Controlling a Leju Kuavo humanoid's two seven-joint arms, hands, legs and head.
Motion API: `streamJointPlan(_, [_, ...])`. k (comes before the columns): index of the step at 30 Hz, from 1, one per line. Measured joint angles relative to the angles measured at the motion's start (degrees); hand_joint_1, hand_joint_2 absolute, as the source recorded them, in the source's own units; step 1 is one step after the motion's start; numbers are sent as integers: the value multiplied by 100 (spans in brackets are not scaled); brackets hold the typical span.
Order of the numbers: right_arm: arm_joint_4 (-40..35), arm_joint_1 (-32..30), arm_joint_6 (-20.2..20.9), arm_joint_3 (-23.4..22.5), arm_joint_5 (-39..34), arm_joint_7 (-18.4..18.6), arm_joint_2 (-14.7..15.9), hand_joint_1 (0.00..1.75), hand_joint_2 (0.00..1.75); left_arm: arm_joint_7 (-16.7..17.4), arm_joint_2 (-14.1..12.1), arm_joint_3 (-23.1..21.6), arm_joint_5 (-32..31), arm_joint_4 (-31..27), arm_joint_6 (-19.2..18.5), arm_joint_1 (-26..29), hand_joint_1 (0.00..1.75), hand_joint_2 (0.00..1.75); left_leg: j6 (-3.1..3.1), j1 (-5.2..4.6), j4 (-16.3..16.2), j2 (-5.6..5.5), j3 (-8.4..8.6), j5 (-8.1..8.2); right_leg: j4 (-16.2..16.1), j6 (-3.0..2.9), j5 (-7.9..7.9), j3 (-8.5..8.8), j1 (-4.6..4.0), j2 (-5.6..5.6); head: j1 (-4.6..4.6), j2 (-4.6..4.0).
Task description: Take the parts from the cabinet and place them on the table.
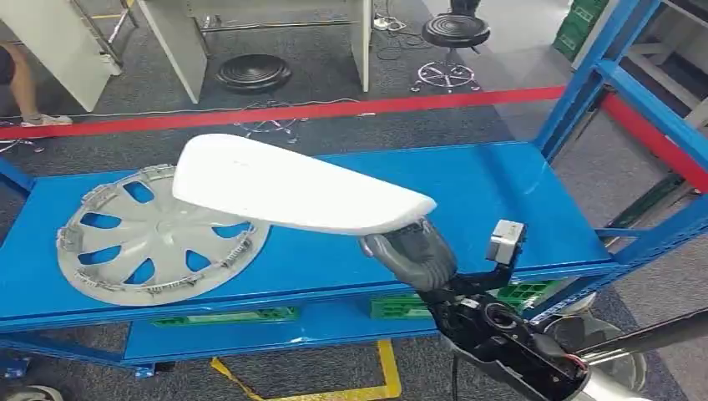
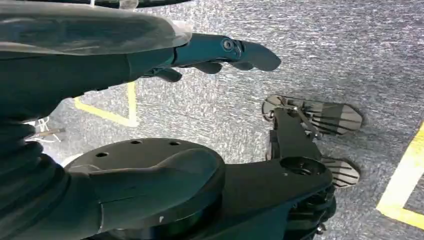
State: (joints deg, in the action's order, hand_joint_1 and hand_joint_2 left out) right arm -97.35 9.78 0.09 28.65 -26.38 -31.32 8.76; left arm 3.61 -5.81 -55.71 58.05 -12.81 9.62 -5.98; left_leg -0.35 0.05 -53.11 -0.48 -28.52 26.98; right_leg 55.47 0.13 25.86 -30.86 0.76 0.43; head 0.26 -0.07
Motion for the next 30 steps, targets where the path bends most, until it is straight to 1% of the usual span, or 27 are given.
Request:
streamJointPlan(3, [57,41,358,33,-238,78,-13,175,175,24,0,-20,15,0,-2,-1,0,175,0,0,0,0,0,0,0,0,0,0,0,1,0,0])
streamJointPlan(5, [129,121,680,103,-315,144,-53,175,175,118,-7,-46,35,0,-4,-5,0,175,0,0,0,1,-1,0,0,0,0,-1,0,2,2,0])
streamJointPlan(7, [253,215,1040,232,-328,162,-120,175,175,225,-15,-72,61,0,-4,-10,0,175,0,2,1,0,-1,0,0,0,0,2,-2,1,-2,0])
streamJointPlan(10, [524,432,1294,524,-245,122,-293,175,175,334,-46,-94,155,-2,76,-11,0,175,-1,7,2,2,0,-1,1,-1,0,0,-6,3,-2,0])
streamJointPlan(14, [794,600,1322,901,-166,33,-481,175,175,275,-59,-103,197,-2,186,-16,0,175,-2,10,2,-3,-1,-2,1,-2,1,1,-10,-2,-2,0])
streamJointPlan(19, [936,627,1263,1141,-153,-11,-538,175,175,216,-61,-149,208,-2,170,-18,0,175,-3,9,2,-2,0,-2,0,-2,1,0,-16,-4,-2,0])
streamJointPlan(22, [960,622,1121,1182,-96,-66,-535,175,175,129,-77,-223,116,-2,50,-40,0,175,-2,6,-1,0,1,-1,0,-1,1,-4,-16,-3,0,0])
streamJointPlan(23, [960,602,1053,1187,-43,-77,-533,175,175,116,-92,-258,50,-2,-15,-68,0,175,0,-2,-12,-2,-1,1,-9,2,-2,-2,5,-3,-2,0])
streamJointPlan(24, [957,575,1016,1187,-2,-83,-529,175,175,114,-96,-282,20,-2,-57,-98,0,175,0,-3,-13,-1,-2,1,-9,2,-2,-2,5,-3,-2,0])
streamJointPlan(30, [918,383,1018,1169,291,-26,-520,175,175,155,-125,-446,-63,-2,-125,-286,0,175,24,-15,-43,1,-14,15,-9,26,-11,-2,23,0,-15,0])
